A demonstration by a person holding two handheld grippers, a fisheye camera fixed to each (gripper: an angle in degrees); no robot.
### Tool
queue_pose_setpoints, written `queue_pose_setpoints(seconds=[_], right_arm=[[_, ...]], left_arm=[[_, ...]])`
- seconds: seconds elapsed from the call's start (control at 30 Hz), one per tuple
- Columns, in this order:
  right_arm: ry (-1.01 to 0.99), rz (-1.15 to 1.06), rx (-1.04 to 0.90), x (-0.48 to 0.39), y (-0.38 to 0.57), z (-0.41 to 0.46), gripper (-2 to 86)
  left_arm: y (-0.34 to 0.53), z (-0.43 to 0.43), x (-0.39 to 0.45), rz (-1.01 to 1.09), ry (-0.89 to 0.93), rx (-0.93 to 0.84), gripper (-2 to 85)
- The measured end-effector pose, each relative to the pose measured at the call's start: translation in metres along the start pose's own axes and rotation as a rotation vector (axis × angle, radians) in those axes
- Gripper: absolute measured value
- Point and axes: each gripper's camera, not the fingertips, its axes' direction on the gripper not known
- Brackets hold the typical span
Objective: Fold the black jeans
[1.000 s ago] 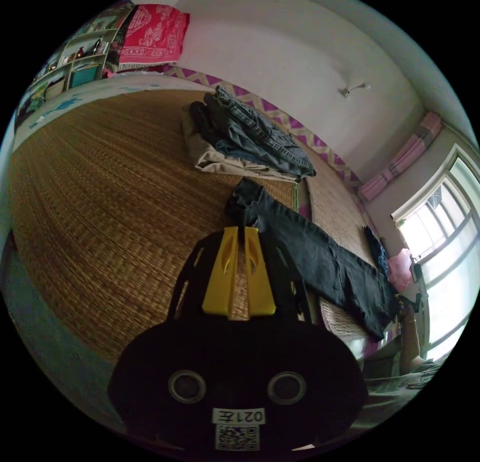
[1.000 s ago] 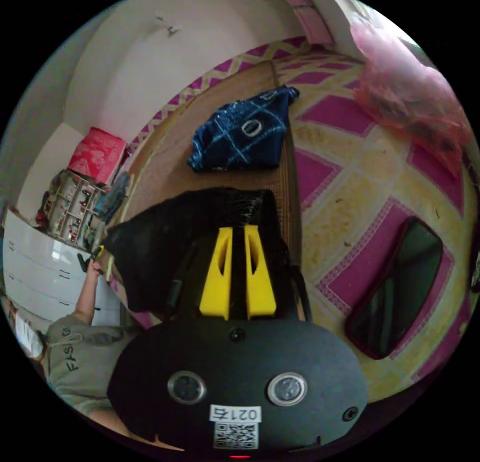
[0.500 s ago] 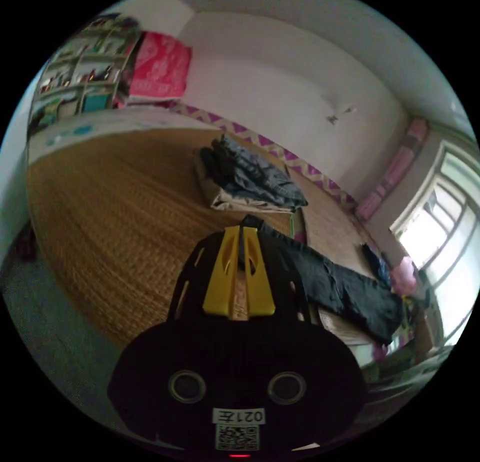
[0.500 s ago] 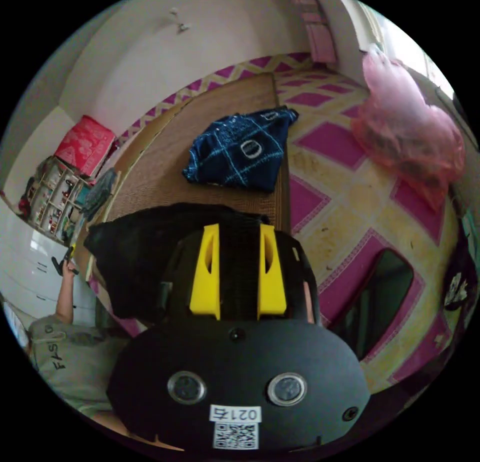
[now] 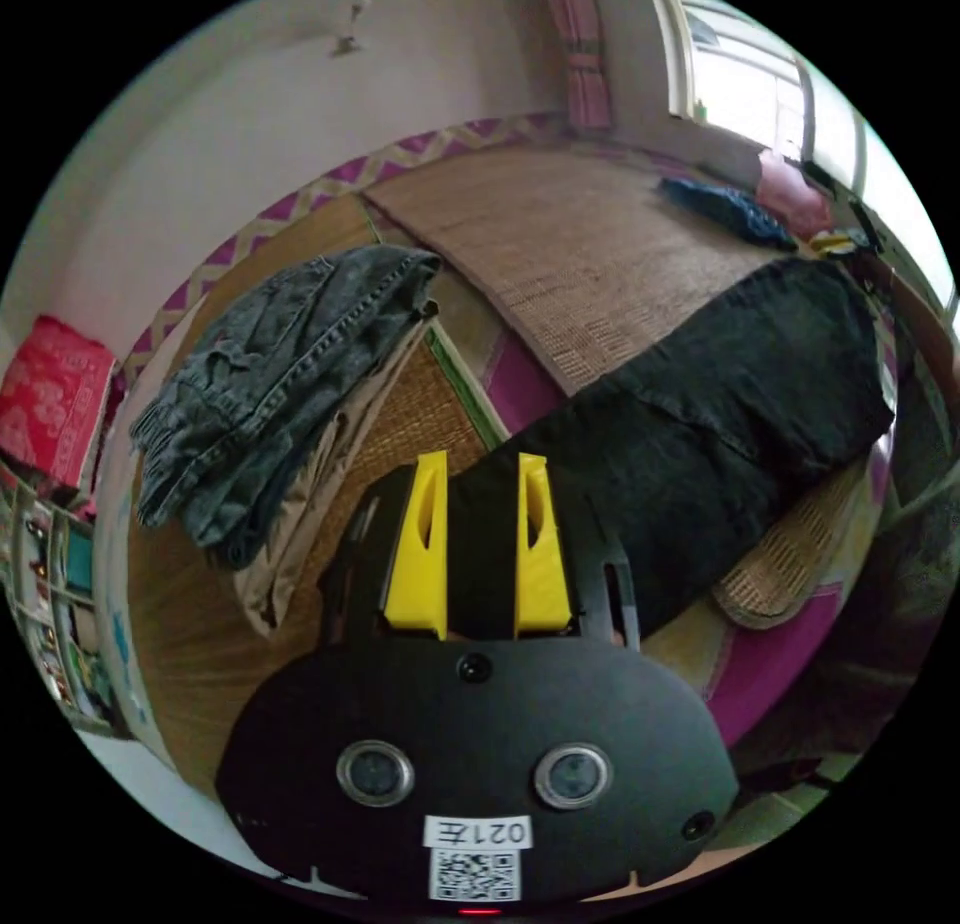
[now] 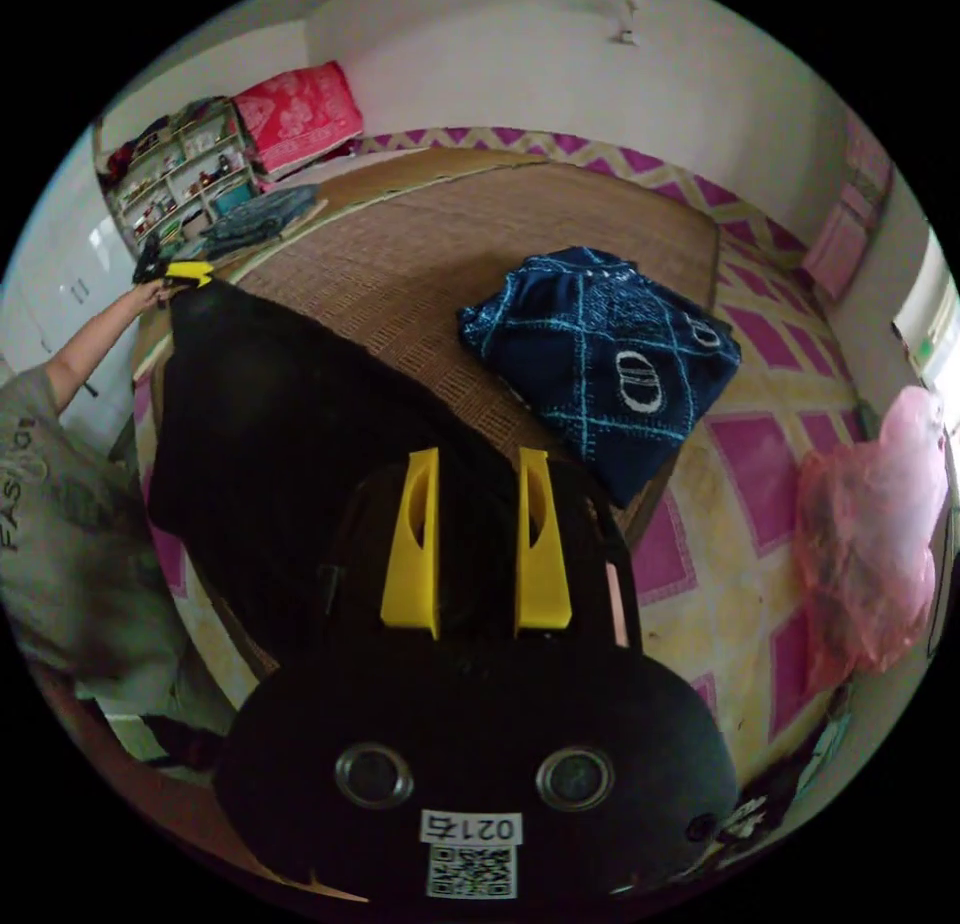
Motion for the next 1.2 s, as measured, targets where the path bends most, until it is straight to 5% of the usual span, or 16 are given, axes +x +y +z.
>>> queue_pose_setpoints(seconds=[0.27,0.4,0.97,1.2], right_arm=[[-0.060,-0.115,-0.117,-0.008,-0.007,0.023,10.2],[-0.116,-0.177,-0.198,-0.025,-0.004,0.028,0.4],[-0.082,-0.221,0.146,-0.088,0.076,-0.127,-1.0],[-0.128,-0.260,0.355,-0.147,0.180,-0.230,-1.0]], left_arm=[[-0.005,0.016,0.019,0.083,0.110,-0.021,5.5],[0.007,0.005,0.031,0.096,0.104,0.036,0.0],[0.088,-0.116,0.056,0.040,0.091,0.350,-1.0],[0.193,-0.224,0.088,0.027,0.151,0.585,-0.9]])
